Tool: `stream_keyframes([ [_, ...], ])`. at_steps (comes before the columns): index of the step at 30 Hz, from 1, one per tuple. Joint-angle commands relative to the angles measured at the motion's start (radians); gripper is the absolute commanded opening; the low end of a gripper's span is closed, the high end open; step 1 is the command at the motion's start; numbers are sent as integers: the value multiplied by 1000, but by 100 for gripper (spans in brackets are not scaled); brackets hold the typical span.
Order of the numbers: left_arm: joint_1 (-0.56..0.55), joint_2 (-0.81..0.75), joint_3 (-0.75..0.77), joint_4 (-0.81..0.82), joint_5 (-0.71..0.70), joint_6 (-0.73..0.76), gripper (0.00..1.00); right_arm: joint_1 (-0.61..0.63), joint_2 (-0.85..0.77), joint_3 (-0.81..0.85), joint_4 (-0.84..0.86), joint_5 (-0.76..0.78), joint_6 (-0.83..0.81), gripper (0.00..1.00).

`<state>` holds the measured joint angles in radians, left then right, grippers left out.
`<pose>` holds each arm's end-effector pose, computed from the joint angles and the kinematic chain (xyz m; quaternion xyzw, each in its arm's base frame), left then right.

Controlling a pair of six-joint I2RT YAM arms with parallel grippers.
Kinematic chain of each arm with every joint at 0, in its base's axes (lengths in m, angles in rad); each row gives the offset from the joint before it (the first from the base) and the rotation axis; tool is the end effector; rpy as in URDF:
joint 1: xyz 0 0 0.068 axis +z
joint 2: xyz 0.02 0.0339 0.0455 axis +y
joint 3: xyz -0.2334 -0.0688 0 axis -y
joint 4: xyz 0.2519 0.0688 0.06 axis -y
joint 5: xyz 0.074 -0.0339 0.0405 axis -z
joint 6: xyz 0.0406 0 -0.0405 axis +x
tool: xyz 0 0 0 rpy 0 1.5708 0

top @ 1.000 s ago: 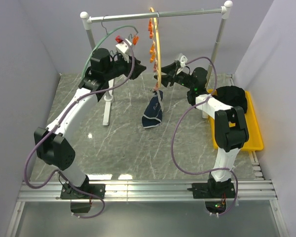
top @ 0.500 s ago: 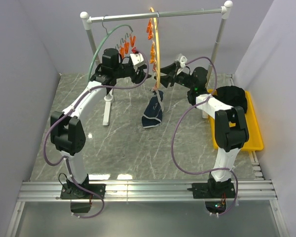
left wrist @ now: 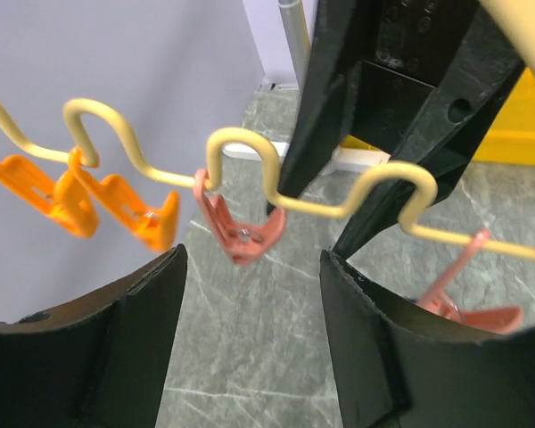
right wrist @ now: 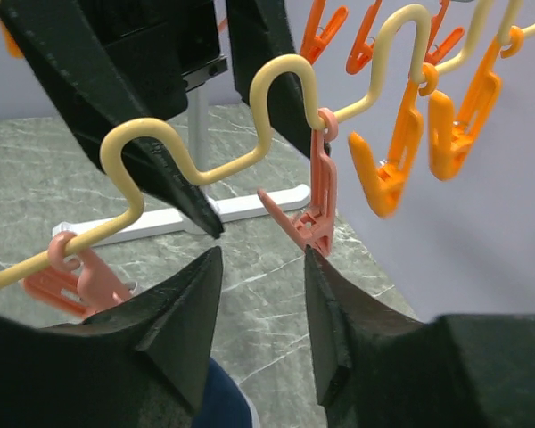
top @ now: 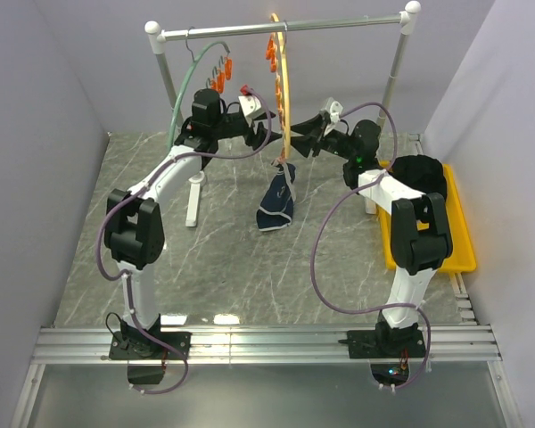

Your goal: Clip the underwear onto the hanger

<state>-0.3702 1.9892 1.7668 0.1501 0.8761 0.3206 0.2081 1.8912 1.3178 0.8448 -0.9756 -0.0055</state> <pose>0.4301 -0.2004 0.3225 0.4963 0.5261 -0.3258 0.6089 0.4146 0.1219 0.2747 -0.4280 0.4916 0.3532 0.6711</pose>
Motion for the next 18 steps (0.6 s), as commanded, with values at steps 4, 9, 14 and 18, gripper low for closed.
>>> stream_keyframes([
  [4, -9, 20, 66, 134, 27, -83, 68, -15, -80, -20, 23, -26, -22, 45],
  [9, -13, 37, 79, 170, 43, -118, 67, -16, -86, -20, 19, -31, -17, 43],
  [14, -15, 56, 91, 177, 58, -130, 60, -19, -90, -25, 22, -34, -16, 43],
  [18, -16, 72, 109, 184, 67, -135, 59, -22, -90, -28, 26, -34, -8, 43],
])
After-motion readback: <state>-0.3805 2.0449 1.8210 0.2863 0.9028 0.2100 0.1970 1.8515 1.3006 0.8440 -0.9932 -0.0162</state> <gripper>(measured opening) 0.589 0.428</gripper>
